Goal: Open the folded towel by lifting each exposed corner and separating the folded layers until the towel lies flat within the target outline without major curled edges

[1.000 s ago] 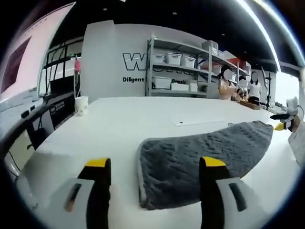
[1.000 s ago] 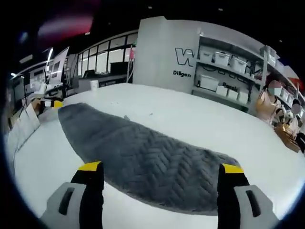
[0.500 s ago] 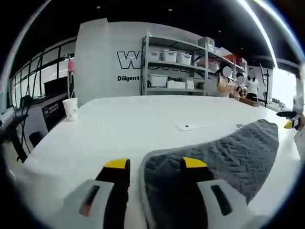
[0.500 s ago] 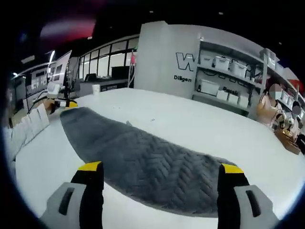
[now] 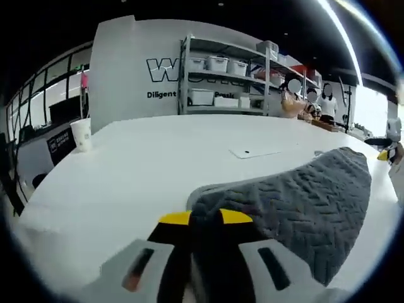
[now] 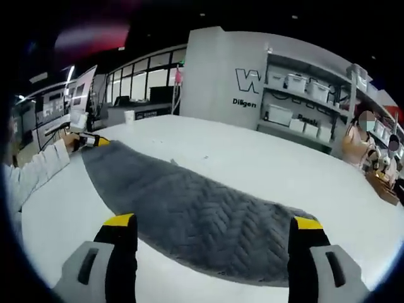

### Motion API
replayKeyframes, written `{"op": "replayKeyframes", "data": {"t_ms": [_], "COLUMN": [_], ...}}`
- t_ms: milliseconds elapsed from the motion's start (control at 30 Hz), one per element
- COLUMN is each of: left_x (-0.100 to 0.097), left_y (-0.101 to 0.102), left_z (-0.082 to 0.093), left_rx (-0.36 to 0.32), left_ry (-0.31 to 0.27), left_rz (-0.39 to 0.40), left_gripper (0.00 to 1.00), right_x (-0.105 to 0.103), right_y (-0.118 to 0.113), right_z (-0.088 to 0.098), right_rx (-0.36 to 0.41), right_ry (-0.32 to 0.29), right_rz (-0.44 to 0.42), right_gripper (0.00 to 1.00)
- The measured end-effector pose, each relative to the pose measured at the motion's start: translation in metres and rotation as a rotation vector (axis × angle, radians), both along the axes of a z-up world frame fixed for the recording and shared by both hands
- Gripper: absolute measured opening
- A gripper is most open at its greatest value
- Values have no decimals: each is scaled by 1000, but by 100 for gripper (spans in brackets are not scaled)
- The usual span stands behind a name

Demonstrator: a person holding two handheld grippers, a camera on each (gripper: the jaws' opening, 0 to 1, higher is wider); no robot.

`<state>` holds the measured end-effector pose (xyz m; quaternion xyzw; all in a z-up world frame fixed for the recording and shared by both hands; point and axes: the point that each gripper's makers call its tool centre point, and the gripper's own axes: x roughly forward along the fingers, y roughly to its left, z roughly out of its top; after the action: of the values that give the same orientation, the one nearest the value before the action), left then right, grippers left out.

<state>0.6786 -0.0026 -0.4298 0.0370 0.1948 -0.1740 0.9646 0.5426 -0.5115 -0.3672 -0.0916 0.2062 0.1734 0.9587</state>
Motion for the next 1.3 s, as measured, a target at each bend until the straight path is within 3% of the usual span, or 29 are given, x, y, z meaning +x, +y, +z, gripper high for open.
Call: {"op": "replayKeyframes", "data": {"t_ms": [200,567,833,1033,1167,1300], "left_x": [-1,-2,-3,-5,-5,-5], "left_y": [-4,0,17,25,36,43], "left_z": [0,0,2,2,3,3], "left_rx": [113,240,362,394,465,472], "left_ry": [-33,-47,-39,-40,-42,-40], "left_rz": [-22,-15,30,41,60,70], "left_gripper": [4,3,3,3,3,3], "right_x": [0,-2,-2,-3,-4,-4], "right_y": [-3,-2,-5,-3,-6,-8], "right_z": [0,-6,-9,-10,-9,-8], "right_rx": [2,-4,-12,-14,-14,-9], "right_ry": [-1,13,20,23,23,21], "right_rz": [-5,-3,-10,-6,-15,-20], "right_gripper": [99,99,99,99,99,99]}}
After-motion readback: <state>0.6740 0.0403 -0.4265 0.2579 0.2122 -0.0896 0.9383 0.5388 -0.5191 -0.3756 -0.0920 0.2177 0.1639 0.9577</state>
